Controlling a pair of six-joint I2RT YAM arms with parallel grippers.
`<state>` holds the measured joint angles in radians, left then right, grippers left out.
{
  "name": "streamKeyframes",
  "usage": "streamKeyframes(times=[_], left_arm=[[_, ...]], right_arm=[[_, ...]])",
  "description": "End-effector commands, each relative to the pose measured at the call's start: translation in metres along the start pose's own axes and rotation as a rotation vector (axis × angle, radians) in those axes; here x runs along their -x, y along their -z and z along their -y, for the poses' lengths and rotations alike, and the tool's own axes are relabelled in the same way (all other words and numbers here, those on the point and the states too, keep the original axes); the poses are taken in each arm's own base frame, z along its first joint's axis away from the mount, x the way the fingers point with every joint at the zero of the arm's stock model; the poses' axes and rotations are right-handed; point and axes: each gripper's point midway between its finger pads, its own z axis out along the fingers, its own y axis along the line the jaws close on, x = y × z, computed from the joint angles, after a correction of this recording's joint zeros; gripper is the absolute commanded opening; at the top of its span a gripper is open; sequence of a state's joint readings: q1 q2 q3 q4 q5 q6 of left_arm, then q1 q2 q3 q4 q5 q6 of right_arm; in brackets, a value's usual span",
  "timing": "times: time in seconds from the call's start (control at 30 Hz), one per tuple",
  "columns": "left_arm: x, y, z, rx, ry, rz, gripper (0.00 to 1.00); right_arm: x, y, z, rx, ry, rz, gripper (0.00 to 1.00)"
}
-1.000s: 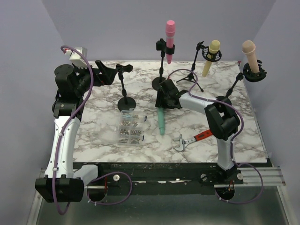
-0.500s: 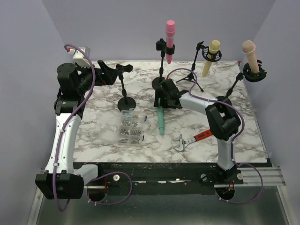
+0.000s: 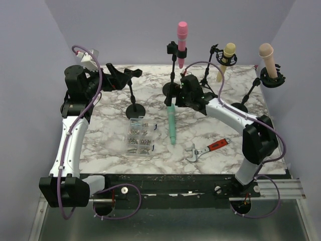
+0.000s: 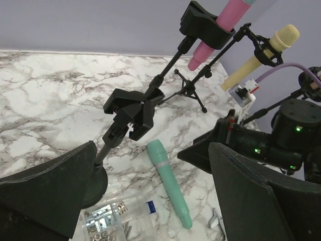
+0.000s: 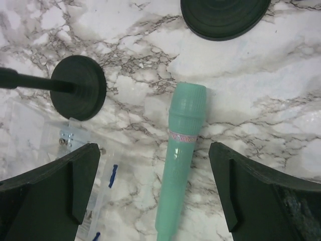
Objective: Remove the microphone from the stand
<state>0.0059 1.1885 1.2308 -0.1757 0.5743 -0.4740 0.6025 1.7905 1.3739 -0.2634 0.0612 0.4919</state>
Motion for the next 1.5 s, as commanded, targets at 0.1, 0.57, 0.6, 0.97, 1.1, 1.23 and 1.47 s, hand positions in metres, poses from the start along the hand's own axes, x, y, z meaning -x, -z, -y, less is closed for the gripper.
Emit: streamKeyframes(times=[0.1, 0.57, 0.6, 0.97, 1.1, 1.23, 1.47], left_arm=[[0.003, -0.002, 0.006, 0.038, 0.099, 0.033, 0.97], [0.007, -0.024, 0.009, 0.001, 0.560, 0.046, 0.83], [0.005, -0.026, 0.007, 0.009, 0.567, 0.037, 0.80], [-0.011, -0.036, -0.019, 0.144, 0.585, -0.032, 0.63], [-0.010, -0.039, -0.023, 0.156, 0.581, -0.027, 0.59], [-0.014, -0.043, -0.026, 0.157, 0.587, -0.042, 0.57], [-0.016, -0.047, -0.031, 0.164, 0.573, -0.042, 0.47]], right_arm=[[-0.014, 0.052, 0.010, 0.034, 0.101, 0.014, 1.00], [-0.020, 0.136, -0.015, 0.322, 0.099, 0.226, 1.00], [-0.018, 0.138, -0.013, 0.314, 0.101, 0.237, 1.00], [-0.008, 0.165, -0.002, 0.282, 0.110, 0.341, 1.00], [-0.006, 0.169, -0.001, 0.279, 0.109, 0.356, 1.00], [-0.007, 0.167, -0.001, 0.279, 0.111, 0.352, 1.00], [-0.010, 0.166, 0.001, 0.272, 0.110, 0.347, 1.00]])
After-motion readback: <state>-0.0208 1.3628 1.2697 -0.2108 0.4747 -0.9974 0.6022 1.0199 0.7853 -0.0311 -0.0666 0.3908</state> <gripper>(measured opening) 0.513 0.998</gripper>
